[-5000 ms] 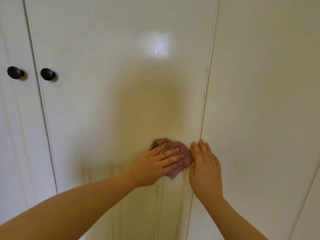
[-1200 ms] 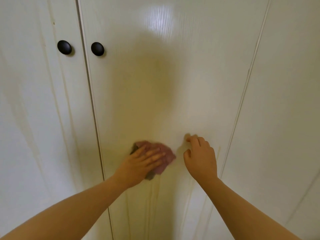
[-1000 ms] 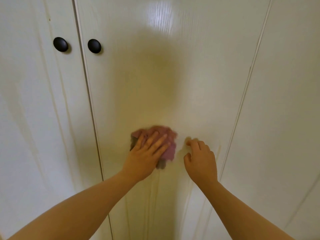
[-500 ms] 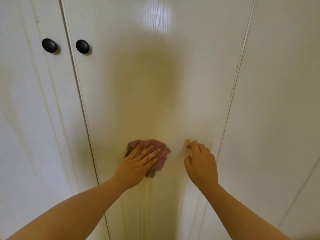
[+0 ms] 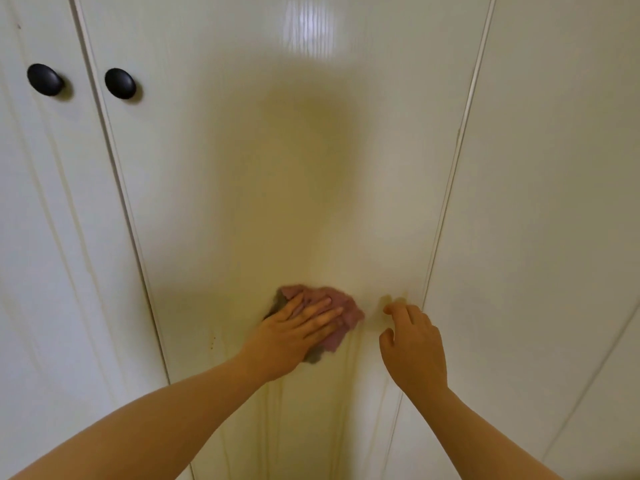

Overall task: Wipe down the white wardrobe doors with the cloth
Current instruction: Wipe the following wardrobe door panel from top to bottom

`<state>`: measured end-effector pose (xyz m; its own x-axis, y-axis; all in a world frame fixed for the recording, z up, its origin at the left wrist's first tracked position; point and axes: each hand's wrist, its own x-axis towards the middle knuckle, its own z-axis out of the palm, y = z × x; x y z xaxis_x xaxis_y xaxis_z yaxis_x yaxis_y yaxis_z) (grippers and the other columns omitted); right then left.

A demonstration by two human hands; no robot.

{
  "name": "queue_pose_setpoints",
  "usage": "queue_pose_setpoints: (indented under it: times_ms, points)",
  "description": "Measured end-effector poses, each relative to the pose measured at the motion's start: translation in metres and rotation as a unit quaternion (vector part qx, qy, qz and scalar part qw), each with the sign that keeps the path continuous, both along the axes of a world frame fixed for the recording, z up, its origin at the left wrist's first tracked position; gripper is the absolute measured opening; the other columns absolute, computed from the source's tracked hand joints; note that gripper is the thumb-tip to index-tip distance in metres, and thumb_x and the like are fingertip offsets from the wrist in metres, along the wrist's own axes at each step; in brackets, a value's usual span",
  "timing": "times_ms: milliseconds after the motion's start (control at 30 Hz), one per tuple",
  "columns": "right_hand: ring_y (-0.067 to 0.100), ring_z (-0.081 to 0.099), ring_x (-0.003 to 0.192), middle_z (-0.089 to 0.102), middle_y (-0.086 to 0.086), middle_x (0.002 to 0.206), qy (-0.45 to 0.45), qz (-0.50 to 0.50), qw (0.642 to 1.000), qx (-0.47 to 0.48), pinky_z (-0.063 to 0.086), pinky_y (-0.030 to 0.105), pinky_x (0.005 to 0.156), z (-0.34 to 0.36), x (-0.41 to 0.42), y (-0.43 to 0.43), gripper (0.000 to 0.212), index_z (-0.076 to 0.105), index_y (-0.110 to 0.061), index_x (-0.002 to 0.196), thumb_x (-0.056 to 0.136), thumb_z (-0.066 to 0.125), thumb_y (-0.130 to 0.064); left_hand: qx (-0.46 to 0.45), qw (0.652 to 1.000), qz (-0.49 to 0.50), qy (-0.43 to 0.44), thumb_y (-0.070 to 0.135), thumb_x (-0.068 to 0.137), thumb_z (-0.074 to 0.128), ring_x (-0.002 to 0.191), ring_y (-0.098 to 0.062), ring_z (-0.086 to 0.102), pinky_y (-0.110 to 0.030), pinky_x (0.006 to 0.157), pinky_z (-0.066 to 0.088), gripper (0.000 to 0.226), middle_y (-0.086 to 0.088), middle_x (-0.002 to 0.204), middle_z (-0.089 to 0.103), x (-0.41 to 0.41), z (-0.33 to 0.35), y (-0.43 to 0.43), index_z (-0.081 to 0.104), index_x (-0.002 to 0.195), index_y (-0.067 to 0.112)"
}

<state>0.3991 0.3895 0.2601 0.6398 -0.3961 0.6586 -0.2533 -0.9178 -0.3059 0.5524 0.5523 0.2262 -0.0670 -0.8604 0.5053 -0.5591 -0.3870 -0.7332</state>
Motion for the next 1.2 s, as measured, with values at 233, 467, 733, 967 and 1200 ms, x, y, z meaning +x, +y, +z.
queue_pose_setpoints:
  times_ms: [233, 467, 733, 967, 1200]
  points:
    - [0.028, 0.058, 0.090, 0.062, 0.009, 0.101, 0.015, 0.000, 0.999, 0.039, 0.041, 0.034, 0.076, 0.012, 0.004, -0.016, 0.027, 0.062, -0.003, 0.107, 0.082, 0.052, 0.001, -0.185, 0.980, 0.037, 0.064, 0.031, 0.090, 0.040, 0.134, -0.030, 0.031, -0.049, 0.115, 0.009, 0.053, -0.008, 0.145, 0.039, -0.017, 0.065, -0.047, 0.038, 0.139, 0.012]
    - [0.029, 0.058, 0.078, 0.063, 0.011, 0.092, 0.014, 0.012, 0.999, 0.027, 0.038, 0.032, 0.065, 0.007, -0.006, -0.031, 0.025, 0.063, -0.004, 0.101, 0.077, 0.057, 0.001, 0.075, 0.997, 0.031, -0.003, 0.027, 0.080, 0.033, 0.133, -0.019, 0.031, -0.042, 0.119, -0.005, 0.059, 0.005, 0.140, 0.049, -0.020, -0.003, -0.037, 0.046, 0.137, 0.017]
    - [0.028, 0.058, 0.083, 0.062, 0.010, 0.096, 0.024, 0.018, 0.998, 0.046, 0.042, 0.035, 0.070, 0.010, -0.016, -0.038, 0.027, 0.062, -0.005, 0.106, 0.080, 0.056, -0.001, -0.040, 0.998, 0.019, 0.041, 0.024, 0.084, 0.039, 0.137, -0.028, 0.025, -0.045, 0.118, -0.001, 0.059, -0.005, 0.147, 0.029, -0.026, 0.010, -0.061, 0.031, 0.141, 0.013]
    - [0.026, 0.056, 0.090, 0.060, 0.008, 0.103, 0.033, 0.002, 0.999, 0.016, 0.040, 0.033, 0.075, 0.011, -0.029, -0.048, 0.031, 0.058, -0.008, 0.114, 0.084, 0.052, -0.005, -0.029, 0.999, 0.009, 0.026, 0.025, 0.082, 0.036, 0.132, -0.025, 0.032, -0.042, 0.118, 0.001, 0.056, -0.004, 0.139, 0.051, -0.031, 0.019, -0.067, 0.035, 0.136, 0.010]
    - [0.028, 0.057, 0.086, 0.061, 0.010, 0.098, 0.050, 0.011, 0.998, 0.049, 0.041, 0.033, 0.072, -0.003, -0.033, -0.045, 0.028, 0.059, -0.006, 0.110, 0.083, 0.053, -0.005, 0.087, 0.996, 0.006, -0.011, 0.044, 0.082, 0.055, 0.134, -0.019, 0.034, -0.042, 0.118, 0.000, 0.060, 0.002, 0.141, 0.050, -0.036, 0.014, -0.085, 0.047, 0.136, 0.018]
